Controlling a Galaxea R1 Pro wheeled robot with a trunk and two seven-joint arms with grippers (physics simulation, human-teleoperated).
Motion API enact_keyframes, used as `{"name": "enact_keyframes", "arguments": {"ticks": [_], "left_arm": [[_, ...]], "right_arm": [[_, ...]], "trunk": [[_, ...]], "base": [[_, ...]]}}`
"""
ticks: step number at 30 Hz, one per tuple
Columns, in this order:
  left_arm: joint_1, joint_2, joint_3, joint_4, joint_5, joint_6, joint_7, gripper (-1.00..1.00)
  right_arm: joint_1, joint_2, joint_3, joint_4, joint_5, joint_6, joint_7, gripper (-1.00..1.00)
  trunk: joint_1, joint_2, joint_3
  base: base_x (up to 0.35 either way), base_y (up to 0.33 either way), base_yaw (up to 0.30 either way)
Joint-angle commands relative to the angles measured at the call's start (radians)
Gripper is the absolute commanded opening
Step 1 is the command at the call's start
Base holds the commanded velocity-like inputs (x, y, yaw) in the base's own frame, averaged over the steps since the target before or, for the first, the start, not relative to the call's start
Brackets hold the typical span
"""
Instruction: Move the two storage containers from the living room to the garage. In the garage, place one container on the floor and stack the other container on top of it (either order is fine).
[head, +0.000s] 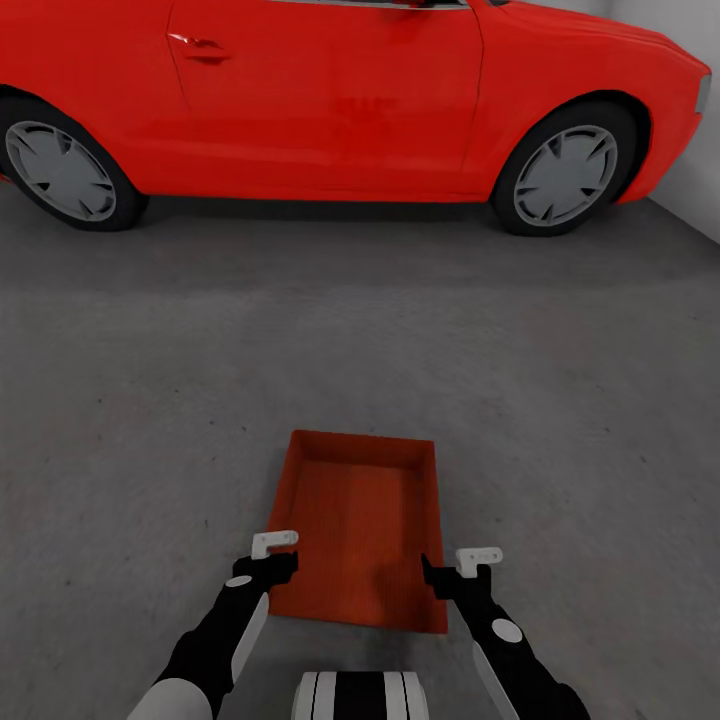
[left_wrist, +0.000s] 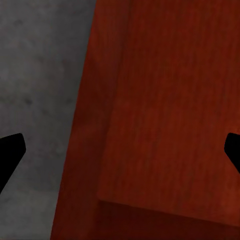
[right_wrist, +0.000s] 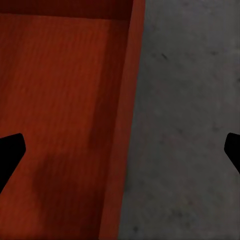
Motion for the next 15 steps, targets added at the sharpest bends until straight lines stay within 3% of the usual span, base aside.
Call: {"name": "enact_keyframes", "arguments": {"ticks": [1,15], "left_arm": [[0.0,-0.001,0.003,-0.002,-0.003,0.005,0.0,1.0],[0.0,-0.001,0.003,-0.002,-0.004,0.004,0.0,1.0]], "right_arm": [[0.0,-0.001,0.003,0.0,-0.01,0.0,-0.005,1.0],[0.0,-0.001,0.003,0.004,-0.012,-0.005,-0.005,1.0]], "trunk": [[0.0,0.0,-0.001],[0.0,0.0,-0.001]], "base": [[0.0,0.0,0.0],[0.0,0.0,0.0]]}}
